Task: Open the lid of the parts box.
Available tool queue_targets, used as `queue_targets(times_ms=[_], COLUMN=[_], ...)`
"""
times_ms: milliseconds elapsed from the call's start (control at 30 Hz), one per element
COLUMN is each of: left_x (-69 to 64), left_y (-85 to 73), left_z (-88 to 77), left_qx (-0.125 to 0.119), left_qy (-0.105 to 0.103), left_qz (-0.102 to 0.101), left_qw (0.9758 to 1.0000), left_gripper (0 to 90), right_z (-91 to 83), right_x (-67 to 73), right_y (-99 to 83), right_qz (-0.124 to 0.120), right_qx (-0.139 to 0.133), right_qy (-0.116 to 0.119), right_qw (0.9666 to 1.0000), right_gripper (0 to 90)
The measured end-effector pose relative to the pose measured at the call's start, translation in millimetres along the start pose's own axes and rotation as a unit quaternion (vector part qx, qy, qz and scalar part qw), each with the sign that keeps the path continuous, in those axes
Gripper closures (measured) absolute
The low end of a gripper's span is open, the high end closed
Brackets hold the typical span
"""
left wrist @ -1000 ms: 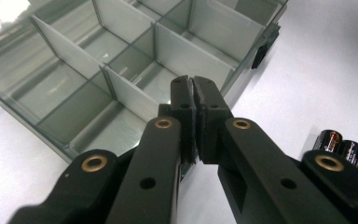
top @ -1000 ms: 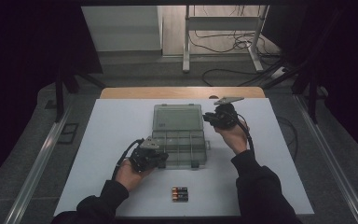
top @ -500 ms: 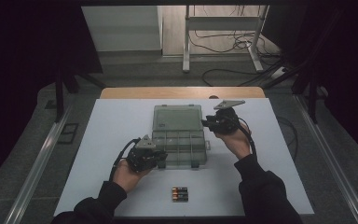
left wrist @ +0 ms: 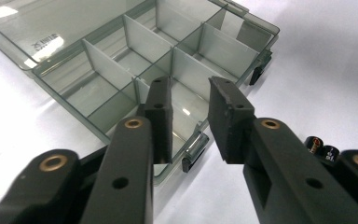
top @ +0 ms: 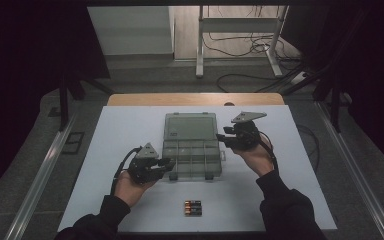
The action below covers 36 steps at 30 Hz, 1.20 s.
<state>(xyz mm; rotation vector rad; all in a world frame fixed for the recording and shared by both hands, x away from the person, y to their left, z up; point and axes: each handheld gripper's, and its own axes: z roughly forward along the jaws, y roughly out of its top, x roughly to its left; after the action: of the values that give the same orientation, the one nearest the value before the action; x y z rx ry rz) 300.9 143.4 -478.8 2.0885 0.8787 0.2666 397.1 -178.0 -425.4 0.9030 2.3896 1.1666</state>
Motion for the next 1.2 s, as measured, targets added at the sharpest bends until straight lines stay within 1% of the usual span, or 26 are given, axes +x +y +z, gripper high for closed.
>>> queue_targets(times_ms=[233, 300, 400, 500, 700, 733, 800, 900, 1000, 1200], left_x=[2.8, 3.8, 3.6, 2.5, 1.5, 1.6, 2.3, 3.1, 3.7, 5.5], left_y=[-1.7, -2.4, -3.0, -3.4, -4.6, -5.1, -6.3, -7.8, -9.5, -13.7], left_z=[-7.1, -9.2, -11.1, -12.3, -17.8, -18.9, -21.3, -24.9, -28.8, -37.1], left_qx=[-0.004, -0.005, -0.006, -0.003, -0.003, -0.003, -0.005, -0.006, -0.007, -0.015], left_qy=[0.007, 0.010, 0.011, 0.013, 0.020, 0.020, 0.018, 0.017, 0.018, 0.018], left_qz=[-0.004, -0.006, -0.008, -0.005, 0.003, 0.002, -0.002, -0.005, -0.007, -0.018], left_qw=[1.0000, 0.9999, 0.9999, 0.9999, 0.9998, 0.9998, 0.9998, 0.9998, 0.9998, 0.9996], left_gripper=[61.9, 60.0, 56.3, 52.2, 44.8, 43.4, 40.9, 38.0, 35.1, 30.0], right_z=[-7.8, -10.7, -14.9, -18.8, -27.1, -28.3, -30.3, -33.5, -37.1, -45.7], right_x=[6.0, 7.5, 9.9, 12.2, 18.3, 19.6, 21.8, 23.6, 24.3, 26.6], right_y=[-1.6, -2.4, -4.3, -6.3, -9.5, -10.0, -11.4, -13.6, -16.4, -21.3], right_qz=[0.003, 0.009, 0.012, 0.013, 0.009, 0.009, 0.000, -0.007, -0.004, -0.001], right_qx=[-0.008, -0.006, -0.009, -0.010, -0.014, -0.014, -0.015, -0.012, -0.015, -0.022], right_qy=[0.002, 0.009, 0.013, 0.016, 0.023, 0.025, 0.027, 0.026, 0.025, 0.025], right_qw=[1.0000, 0.9999, 0.9998, 0.9997, 0.9996, 0.9996, 0.9995, 0.9996, 0.9996, 0.9994], right_gripper=[51.1, 49.6, 46.7, 44.6, 38.9, 37.6, 35.3, 32.5, 29.3, 24.1])
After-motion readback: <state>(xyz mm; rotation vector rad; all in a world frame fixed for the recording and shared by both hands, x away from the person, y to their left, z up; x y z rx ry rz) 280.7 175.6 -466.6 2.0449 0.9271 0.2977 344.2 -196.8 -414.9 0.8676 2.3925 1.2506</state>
